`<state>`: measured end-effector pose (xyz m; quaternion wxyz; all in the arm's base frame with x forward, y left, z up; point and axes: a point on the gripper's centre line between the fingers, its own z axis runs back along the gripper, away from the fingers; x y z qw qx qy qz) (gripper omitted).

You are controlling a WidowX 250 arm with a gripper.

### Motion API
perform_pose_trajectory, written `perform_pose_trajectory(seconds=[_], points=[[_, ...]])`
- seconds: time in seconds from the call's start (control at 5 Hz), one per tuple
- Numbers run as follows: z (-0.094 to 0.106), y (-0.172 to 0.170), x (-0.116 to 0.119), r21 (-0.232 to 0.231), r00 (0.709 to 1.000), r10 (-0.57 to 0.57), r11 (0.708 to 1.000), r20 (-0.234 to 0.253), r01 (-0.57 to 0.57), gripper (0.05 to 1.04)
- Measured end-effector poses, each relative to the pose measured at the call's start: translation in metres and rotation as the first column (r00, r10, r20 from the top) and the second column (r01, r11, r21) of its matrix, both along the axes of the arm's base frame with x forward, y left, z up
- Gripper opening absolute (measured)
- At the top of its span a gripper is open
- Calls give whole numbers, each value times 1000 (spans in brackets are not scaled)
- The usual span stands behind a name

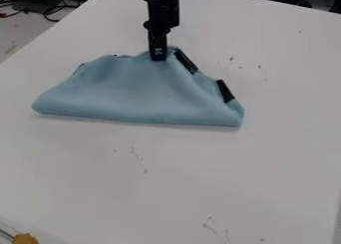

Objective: Fold the cloth from bottom to top

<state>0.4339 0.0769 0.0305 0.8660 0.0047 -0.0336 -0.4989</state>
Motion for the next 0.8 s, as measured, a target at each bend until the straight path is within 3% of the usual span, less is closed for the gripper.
perform_pose_trajectory(seconds=[0.2, 0.4, 0.6, 0.8], points=[[10, 0, -4, 11, 1000, 21, 1000, -3, -21, 785], [27, -9, -9, 20, 999, 30, 999, 15, -31, 998], [38, -28, -17, 52, 999, 22, 998, 33, -24, 1001], [55, -46, -14, 31, 995, -2, 1000, 100, -1, 1001]])
